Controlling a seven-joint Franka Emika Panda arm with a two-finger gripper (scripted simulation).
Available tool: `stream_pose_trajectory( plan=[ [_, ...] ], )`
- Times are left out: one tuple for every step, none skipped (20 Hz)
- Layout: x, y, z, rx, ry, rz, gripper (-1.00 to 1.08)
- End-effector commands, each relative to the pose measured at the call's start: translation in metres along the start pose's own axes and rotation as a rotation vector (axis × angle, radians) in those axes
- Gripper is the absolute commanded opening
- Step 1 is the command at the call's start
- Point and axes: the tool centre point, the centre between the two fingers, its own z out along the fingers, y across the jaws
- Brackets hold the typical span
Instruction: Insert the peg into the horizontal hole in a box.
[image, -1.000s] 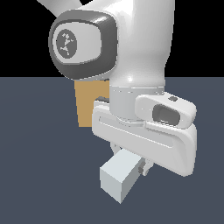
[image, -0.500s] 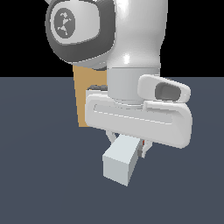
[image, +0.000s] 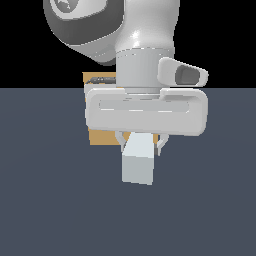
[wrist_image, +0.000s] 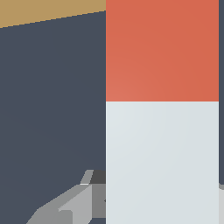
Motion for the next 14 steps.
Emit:
stream_pose_trajectory(
  plan=[
    [0.002,-0.001,-0.009,-0.005,0.000,-0.056,-1.00],
    [0.003,-0.002,-0.011,-0.005,0.000,-0.073,-1.00],
    [0.003,-0.003,-0.013,-0.005,0.000,-0.089,-1.00],
    [0.004,-0.004,-0.014,-0.005,0.000,-0.103,-1.00],
    [0.004,-0.005,-0.016,-0.005,0.000,-0.116,-1.00],
    [0.005,-0.006,-0.017,-0.005,0.000,-0.127,-1.00],
    [0.005,-0.006,-0.018,-0.005,0.000,-0.137,-1.00],
    [0.005,-0.007,-0.019,-0.005,0.000,-0.144,-1.00],
    [0.006,-0.007,-0.020,-0.005,0.001,-0.151,-1.00],
    [0.006,-0.007,-0.020,-0.005,0.001,-0.155,-1.00],
    [0.006,-0.008,-0.021,-0.005,0.001,-0.158,-1.00],
    [0.006,-0.008,-0.021,-0.005,0.001,-0.159,-1.00],
    [0.006,-0.008,-0.021,-0.005,0.001,-0.159,-1.00],
    [0.006,-0.008,-0.021,-0.005,0.001,-0.159,-1.00]
  ],
)
